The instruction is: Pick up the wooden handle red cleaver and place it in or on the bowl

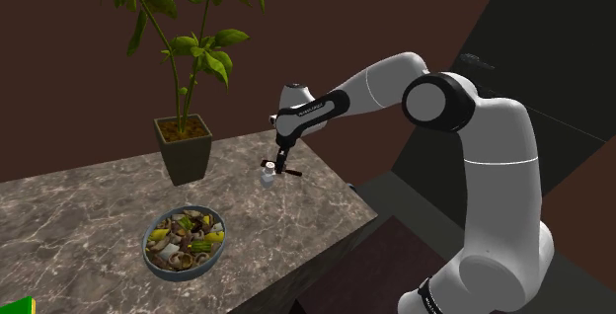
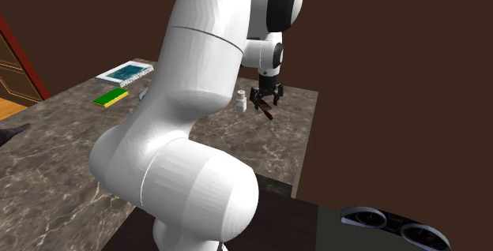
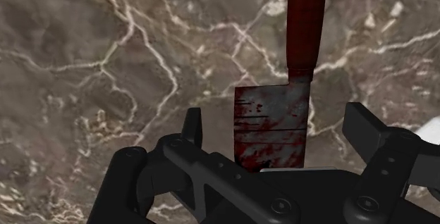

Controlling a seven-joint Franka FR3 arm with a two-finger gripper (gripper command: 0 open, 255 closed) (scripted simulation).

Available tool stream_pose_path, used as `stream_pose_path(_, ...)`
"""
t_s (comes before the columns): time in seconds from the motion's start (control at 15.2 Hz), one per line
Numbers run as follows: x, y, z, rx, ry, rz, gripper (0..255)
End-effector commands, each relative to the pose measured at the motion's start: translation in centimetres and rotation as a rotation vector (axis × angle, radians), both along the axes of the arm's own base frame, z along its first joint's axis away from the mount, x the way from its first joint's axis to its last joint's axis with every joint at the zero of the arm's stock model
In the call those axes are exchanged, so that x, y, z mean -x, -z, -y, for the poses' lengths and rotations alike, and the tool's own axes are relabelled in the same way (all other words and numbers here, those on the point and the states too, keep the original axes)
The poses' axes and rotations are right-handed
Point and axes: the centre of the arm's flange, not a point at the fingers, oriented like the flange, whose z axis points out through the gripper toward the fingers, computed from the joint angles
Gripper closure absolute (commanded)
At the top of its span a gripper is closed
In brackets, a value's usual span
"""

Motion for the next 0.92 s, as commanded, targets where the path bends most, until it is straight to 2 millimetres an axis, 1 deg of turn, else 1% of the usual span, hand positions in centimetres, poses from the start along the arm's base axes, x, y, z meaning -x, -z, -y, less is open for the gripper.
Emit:
stream_pose_path(0.0, 0.0, 0.0, 0.0, 0.0, 0.0, 0.0, 255)
stream_pose_path(0.59, 0.0, 0.0, 0.0, 0.0, 0.0, 0.0, 255)
stream_pose_path(0.86, 0.0, -2.1, 0.0, 0.0, 0.0, 0.0, 255)
